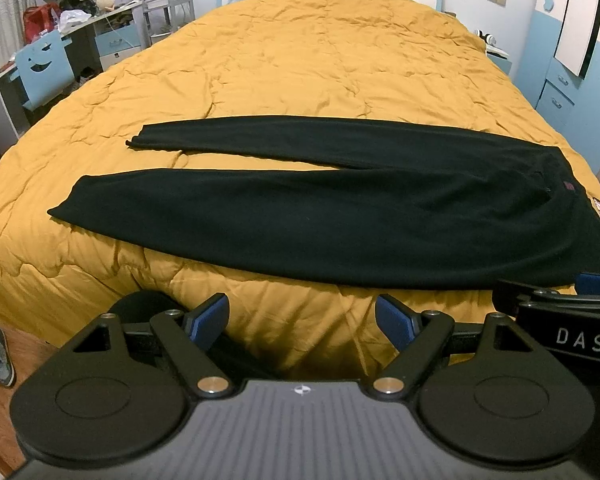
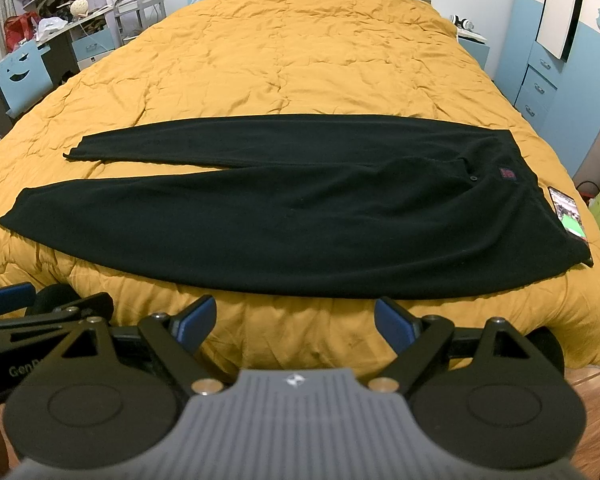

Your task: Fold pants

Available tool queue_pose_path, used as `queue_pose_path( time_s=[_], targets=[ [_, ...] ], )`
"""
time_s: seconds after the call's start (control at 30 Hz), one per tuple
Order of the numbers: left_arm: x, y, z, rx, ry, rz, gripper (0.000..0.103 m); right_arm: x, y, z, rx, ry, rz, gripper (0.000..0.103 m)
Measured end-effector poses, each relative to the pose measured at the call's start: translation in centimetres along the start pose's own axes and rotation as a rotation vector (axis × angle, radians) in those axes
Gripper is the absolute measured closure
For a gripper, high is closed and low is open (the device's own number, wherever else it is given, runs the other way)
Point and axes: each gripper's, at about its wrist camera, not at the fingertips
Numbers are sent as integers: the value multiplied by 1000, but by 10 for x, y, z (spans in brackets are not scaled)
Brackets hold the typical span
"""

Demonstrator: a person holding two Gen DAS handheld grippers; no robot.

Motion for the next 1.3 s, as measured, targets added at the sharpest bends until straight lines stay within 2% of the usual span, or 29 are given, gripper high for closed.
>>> queue_pose_path(
  time_s=[1.3],
  targets=[
    [2,-2,-2,0,0,4,6,0,0,0,-3,1,7,21]
  ],
)
Point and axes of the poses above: each gripper's, at about its wrist camera, not at the fingertips, and z roughly the way its jaws point, y to its right, x to its top, and after that the axes turned 15 degrees about -z, right-handed
